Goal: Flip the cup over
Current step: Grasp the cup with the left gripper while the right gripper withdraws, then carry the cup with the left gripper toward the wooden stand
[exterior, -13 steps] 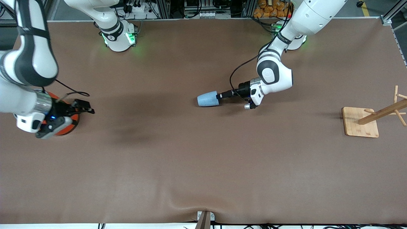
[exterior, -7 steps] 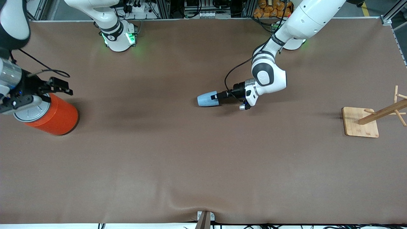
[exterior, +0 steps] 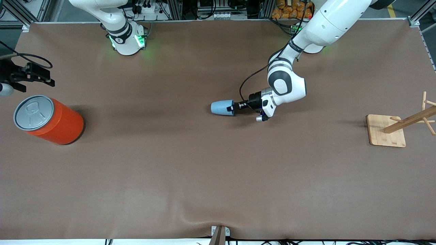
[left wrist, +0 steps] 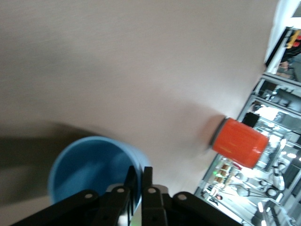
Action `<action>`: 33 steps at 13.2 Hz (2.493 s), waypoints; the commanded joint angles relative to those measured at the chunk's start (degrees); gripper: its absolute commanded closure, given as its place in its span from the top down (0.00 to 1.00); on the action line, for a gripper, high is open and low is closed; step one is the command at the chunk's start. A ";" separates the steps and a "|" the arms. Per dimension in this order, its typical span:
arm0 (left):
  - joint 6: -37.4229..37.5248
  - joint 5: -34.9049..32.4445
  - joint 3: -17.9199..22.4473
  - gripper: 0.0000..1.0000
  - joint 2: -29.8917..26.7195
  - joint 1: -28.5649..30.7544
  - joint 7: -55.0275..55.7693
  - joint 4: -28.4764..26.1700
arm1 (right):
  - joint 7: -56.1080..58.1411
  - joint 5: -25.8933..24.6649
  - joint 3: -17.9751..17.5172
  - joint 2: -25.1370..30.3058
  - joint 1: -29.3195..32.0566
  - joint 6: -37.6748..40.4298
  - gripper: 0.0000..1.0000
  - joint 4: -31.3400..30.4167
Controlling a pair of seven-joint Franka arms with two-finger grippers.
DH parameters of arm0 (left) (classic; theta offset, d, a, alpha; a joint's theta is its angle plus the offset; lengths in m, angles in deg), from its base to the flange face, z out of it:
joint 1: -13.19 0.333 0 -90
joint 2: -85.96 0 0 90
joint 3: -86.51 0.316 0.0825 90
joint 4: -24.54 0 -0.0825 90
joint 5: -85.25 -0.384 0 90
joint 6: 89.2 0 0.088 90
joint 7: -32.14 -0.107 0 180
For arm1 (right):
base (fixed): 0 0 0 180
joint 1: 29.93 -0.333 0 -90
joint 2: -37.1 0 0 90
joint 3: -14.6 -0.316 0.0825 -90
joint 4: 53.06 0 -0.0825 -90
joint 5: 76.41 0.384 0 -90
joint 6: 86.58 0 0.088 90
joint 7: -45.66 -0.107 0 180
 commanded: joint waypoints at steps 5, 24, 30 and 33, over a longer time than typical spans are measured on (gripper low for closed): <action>-0.69 -34.26 1.28 0.00 -11.57 5.31 32.21 0.19 | -8.50 -5.74 -1.18 0.28 -3.07 4.58 1.00 6.57; 12.18 -112.17 1.37 0.00 -17.21 24.58 62.49 -2.17 | -12.89 -4.68 -0.91 0.10 -2.81 6.43 1.00 7.55; -0.32 -116.05 1.37 0.00 -14.14 25.81 62.93 -6.05 | -12.89 -2.76 -0.82 -0.25 -0.89 2.04 1.00 6.84; -0.24 -116.94 1.37 0.56 -14.13 25.81 62.93 -5.97 | -12.63 -1.08 -0.91 -0.25 0.18 1.95 1.00 6.67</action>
